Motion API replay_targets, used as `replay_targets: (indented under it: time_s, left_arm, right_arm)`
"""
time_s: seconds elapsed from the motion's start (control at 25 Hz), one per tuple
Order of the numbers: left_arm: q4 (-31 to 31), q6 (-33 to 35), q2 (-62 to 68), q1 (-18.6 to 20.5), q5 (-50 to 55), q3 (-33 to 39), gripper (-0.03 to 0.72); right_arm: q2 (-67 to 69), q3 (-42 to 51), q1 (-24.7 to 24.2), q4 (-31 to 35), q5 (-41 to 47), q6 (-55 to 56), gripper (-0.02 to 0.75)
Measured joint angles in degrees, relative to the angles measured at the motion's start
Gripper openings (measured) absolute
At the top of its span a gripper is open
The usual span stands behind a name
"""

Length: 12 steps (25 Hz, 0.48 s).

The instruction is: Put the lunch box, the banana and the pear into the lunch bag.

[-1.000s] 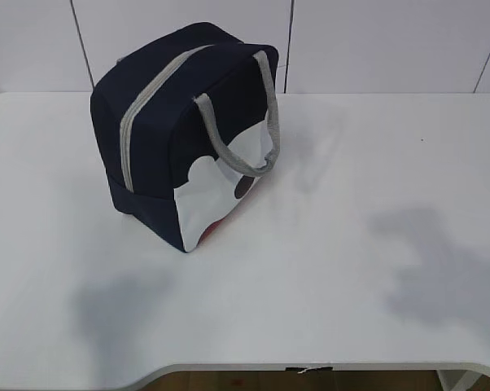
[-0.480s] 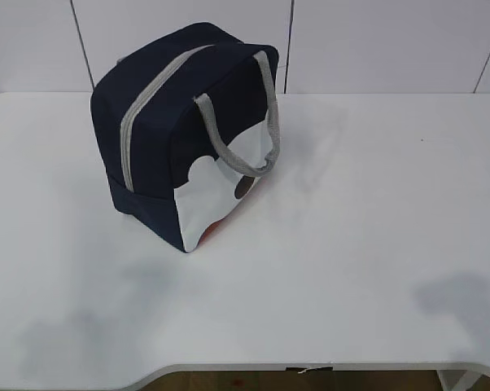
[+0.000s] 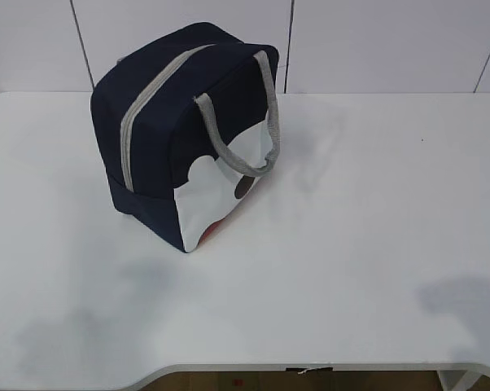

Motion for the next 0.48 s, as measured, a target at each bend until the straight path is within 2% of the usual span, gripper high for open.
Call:
replay_targets:
  time_s: [0.48]
  left_arm:
    - [0.0, 0.0, -0.6, 0.2, -0.1, 0.0, 0.405]
  right_arm:
    - [-0.7, 0.0, 0.0, 0.0, -0.3, 0.0, 0.475]
